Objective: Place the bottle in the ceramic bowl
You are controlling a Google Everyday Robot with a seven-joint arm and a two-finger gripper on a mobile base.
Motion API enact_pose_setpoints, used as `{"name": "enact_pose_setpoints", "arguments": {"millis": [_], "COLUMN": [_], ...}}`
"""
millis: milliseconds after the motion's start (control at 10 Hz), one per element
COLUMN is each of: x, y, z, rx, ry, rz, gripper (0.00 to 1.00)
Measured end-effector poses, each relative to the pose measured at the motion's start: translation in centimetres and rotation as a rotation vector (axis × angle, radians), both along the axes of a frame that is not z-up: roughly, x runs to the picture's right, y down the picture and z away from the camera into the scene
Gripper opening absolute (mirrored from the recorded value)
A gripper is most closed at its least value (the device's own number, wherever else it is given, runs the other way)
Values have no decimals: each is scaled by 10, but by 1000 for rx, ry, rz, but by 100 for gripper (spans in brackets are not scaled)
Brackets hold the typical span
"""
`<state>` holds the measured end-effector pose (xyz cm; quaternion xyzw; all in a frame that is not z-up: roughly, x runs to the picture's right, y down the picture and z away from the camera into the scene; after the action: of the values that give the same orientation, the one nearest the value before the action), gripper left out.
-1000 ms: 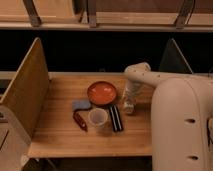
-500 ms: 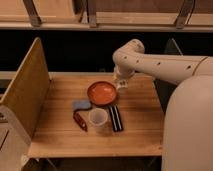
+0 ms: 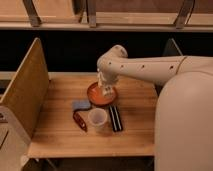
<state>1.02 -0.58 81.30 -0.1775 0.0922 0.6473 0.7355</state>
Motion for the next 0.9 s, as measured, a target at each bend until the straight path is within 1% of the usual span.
{"name": "enact_pose_setpoints", "arguments": {"millis": [200,400,500,600,700,900], "x": [-5,-4,-7,-7,-6,-6], "y": [12,15,16,17,19,18], "z": [18,32,41,47,49,49], "rx": [-17,-16,-11,-13,-15,-14], "ry": [-39,-70,-96,-105,-107,-107], "rz": [22,32,38,43,44,45], "gripper": [0,0,1,4,4,0]}}
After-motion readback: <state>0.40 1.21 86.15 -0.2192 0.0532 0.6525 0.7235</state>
